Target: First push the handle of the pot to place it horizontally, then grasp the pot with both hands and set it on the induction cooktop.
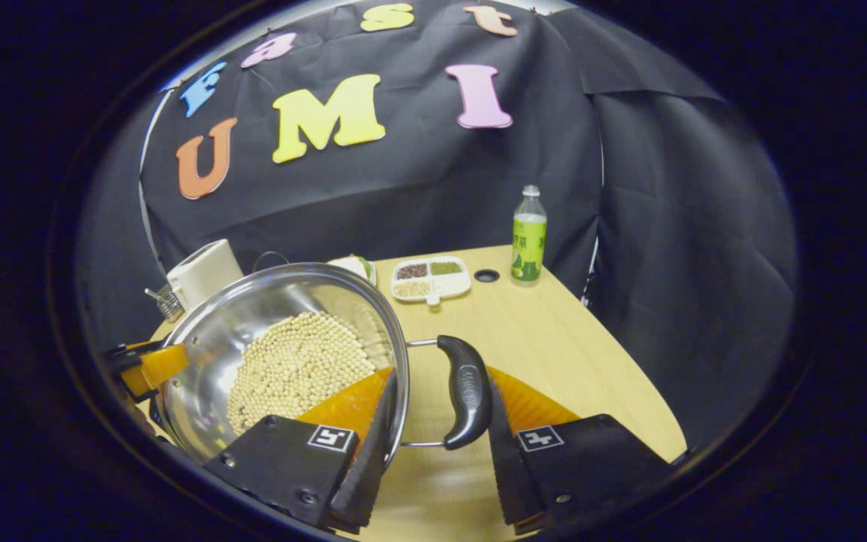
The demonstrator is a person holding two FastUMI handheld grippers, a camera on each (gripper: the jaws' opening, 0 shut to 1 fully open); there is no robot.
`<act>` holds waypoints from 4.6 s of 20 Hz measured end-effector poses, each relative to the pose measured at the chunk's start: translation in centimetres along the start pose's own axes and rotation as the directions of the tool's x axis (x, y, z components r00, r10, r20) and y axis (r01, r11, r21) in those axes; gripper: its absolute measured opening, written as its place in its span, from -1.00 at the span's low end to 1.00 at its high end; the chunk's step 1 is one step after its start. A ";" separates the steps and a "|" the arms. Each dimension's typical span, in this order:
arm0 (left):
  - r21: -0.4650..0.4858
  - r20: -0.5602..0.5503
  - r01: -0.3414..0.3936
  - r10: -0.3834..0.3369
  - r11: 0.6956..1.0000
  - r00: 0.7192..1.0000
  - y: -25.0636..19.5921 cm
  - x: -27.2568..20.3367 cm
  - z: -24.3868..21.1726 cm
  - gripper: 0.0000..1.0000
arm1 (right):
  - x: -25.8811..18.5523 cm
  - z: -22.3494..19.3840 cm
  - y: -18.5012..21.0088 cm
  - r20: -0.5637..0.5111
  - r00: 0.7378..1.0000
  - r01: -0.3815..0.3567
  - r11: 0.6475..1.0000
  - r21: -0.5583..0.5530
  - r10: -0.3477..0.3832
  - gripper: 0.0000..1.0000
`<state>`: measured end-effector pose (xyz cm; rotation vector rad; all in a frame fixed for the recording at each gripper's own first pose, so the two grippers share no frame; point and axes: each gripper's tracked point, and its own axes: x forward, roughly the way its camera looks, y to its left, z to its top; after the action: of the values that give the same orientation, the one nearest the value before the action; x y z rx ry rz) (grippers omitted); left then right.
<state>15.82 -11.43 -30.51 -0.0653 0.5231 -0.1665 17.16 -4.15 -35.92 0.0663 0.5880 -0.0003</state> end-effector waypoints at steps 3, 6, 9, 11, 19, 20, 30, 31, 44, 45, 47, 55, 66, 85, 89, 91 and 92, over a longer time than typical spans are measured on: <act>-0.016 0.026 -0.030 0.030 0.999 0.999 2.6 -1.2 1.1 0.14 | -0.9 0.9 2.8 0.020 1.000 -0.018 0.999 -0.029 0.019 0.29; -0.032 0.022 -0.058 0.059 0.998 0.998 5.9 -2.0 1.2 0.14 | -1.0 1.1 6.5 0.021 0.999 -0.045 0.998 -0.046 0.046 0.29; -0.041 0.004 -0.094 0.095 0.995 0.996 9.8 -2.3 0.9 0.14 | -0.2 0.8 10.8 -0.004 0.997 -0.083 0.995 -0.058 0.082 0.29; -0.033 0.007 -0.118 0.118 0.992 0.993 12.2 -2.5 1.0 0.14 | 0.3 0.5 13.2 -0.015 0.994 -0.105 0.992 -0.066 0.104 0.28; -0.076 -0.004 -0.171 0.172 0.982 0.985 19.8 -2.3 1.1 0.14 | 1.7 0.8 21.7 -0.036 0.987 -0.158 0.983 -0.093 0.156 0.28; -0.078 -0.005 -0.175 0.175 0.981 0.985 20.7 -2.1 1.1 0.14 | 2.0 0.8 22.5 -0.040 0.986 -0.163 0.982 -0.093 0.160 0.29; -0.124 -0.045 -0.193 0.189 0.973 0.981 24.6 1.8 -1.5 0.14 | 6.4 -1.6 26.4 -0.082 0.983 -0.170 0.982 -0.082 0.164 0.29; -0.130 -0.045 -0.188 0.184 0.973 0.982 24.7 2.1 -1.7 0.14 | 6.7 -1.7 26.5 -0.082 0.984 -0.166 0.983 -0.084 0.159 0.29; -0.116 -0.026 -0.168 0.166 0.979 0.986 24.4 4.0 -2.2 0.14 | 8.2 -2.9 26.1 -0.082 0.986 -0.149 0.987 -0.059 0.144 0.30; -0.110 -0.026 -0.167 0.166 0.980 0.986 24.3 4.1 -2.3 0.14 | 8.2 -3.0 26.0 -0.083 0.986 -0.149 0.987 -0.053 0.144 0.29; -0.085 -0.020 -0.162 0.161 0.983 0.987 24.3 4.3 -2.4 0.14 | 8.2 -3.4 25.8 -0.094 0.984 -0.153 0.988 -0.038 0.149 0.31; 0.001 0.094 -0.210 0.209 0.978 0.974 25.1 3.7 0.0 0.48 | 8.1 -2.5 25.2 -0.044 0.984 -0.176 0.983 -0.048 0.174 0.41; 0.033 0.240 -0.239 0.224 0.971 0.945 20.7 -3.2 4.6 0.92 | 2.0 2.0 20.5 0.135 0.978 -0.146 0.982 -0.119 0.162 0.94; -0.022 0.436 -0.182 0.173 0.983 0.883 10.2 -23.9 10.3 0.92 | -24.7 9.7 5.1 0.506 0.861 -0.039 0.998 -0.045 0.056 0.93; -0.025 0.501 -0.154 0.146 0.988 0.853 8.0 -27.3 11.5 0.92 | -29.6 9.8 2.0 0.549 0.835 -0.012 1.000 -0.027 0.025 0.89; -0.016 0.530 -0.146 0.133 0.989 0.837 7.0 -29.2 11.7 0.92 | -31.3 9.1 0.8 0.552 0.834 0.012 1.000 -0.029 0.006 0.84; -0.013 0.543 -0.144 0.128 0.989 0.830 6.5 -30.1 11.8 0.92 | -32.1 8.9 0.4 0.553 0.833 0.020 0.999 -0.031 0.001 0.84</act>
<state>-3.01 0.48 -6.22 -0.0437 -0.0479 -0.0097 -4.63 -4.86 -10.74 0.0252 0.0032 -0.0185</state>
